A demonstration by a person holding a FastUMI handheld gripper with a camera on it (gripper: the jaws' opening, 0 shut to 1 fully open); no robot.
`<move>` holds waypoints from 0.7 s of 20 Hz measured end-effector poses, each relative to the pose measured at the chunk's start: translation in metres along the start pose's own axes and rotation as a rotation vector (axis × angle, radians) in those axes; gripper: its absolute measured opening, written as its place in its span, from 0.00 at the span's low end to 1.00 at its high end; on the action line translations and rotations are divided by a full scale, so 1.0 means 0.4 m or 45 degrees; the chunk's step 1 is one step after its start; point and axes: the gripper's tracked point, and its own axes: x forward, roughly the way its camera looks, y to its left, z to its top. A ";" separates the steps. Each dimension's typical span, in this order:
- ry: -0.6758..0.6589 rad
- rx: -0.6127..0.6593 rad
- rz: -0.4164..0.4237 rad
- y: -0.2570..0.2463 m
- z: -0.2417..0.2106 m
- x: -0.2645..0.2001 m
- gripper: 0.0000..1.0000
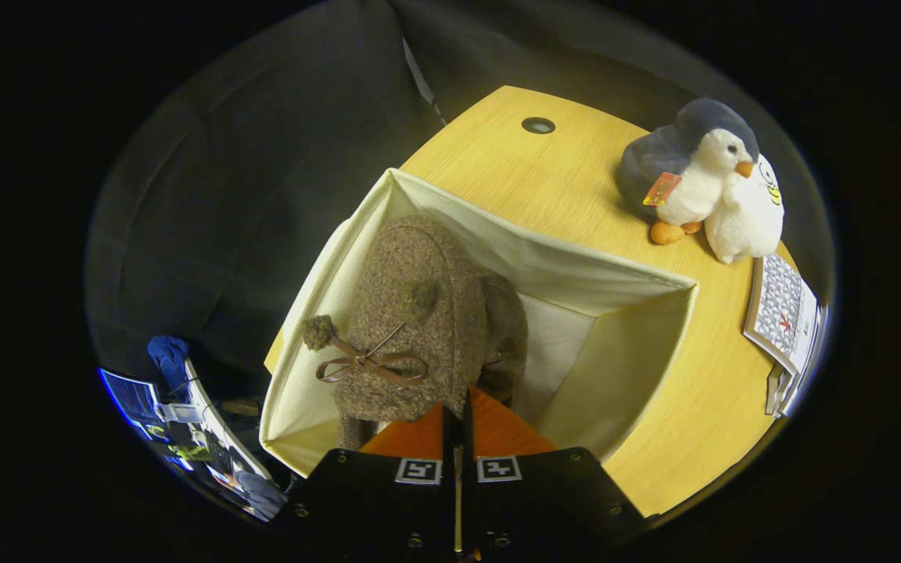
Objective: Open the storage box then place both shoes into the box .Put the left shoe in first, then the right shoe, with the right side of both shoes facing outward in a uniform manner.
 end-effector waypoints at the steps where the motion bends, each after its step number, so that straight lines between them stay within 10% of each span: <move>1: -0.006 0.006 0.034 0.017 0.000 -0.006 0.06; 3: -0.045 0.001 0.058 0.024 0.011 -0.030 0.19; 7: -0.136 -0.013 0.110 0.038 0.003 -0.121 0.86; 14: -0.432 0.016 0.117 -0.041 -0.032 -0.343 0.98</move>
